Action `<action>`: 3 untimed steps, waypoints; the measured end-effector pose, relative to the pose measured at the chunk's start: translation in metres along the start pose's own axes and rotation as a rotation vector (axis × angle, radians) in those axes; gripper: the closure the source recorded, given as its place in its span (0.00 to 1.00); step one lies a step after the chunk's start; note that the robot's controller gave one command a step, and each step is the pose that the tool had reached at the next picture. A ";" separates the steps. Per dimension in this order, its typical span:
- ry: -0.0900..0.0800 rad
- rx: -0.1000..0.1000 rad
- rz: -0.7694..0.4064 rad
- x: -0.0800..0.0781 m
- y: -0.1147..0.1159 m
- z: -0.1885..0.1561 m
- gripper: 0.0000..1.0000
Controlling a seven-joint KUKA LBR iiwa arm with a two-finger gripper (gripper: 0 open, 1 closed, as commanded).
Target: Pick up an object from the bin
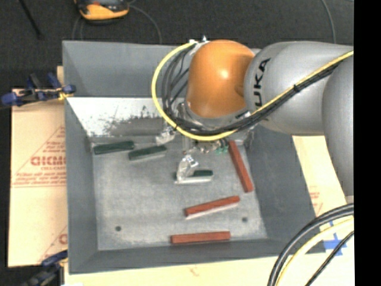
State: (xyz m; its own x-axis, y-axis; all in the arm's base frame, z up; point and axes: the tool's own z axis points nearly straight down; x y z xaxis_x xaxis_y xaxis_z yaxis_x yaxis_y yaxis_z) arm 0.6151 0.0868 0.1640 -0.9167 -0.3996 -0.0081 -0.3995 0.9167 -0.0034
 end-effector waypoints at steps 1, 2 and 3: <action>0.000 0.000 -0.139 0.004 -0.002 0.060 0.00; 0.002 -0.006 -0.166 0.022 -0.032 0.082 0.00; 0.025 -0.008 -0.142 0.077 -0.071 0.084 1.00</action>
Offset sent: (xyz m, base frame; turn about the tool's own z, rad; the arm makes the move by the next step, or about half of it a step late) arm -0.0151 -0.0868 -0.0829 -0.1098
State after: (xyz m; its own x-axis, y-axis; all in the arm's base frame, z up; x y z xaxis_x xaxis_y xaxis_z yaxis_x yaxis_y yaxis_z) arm 0.5740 -0.0089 0.0800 -0.8506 -0.5256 0.0165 -0.5255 0.8507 0.0056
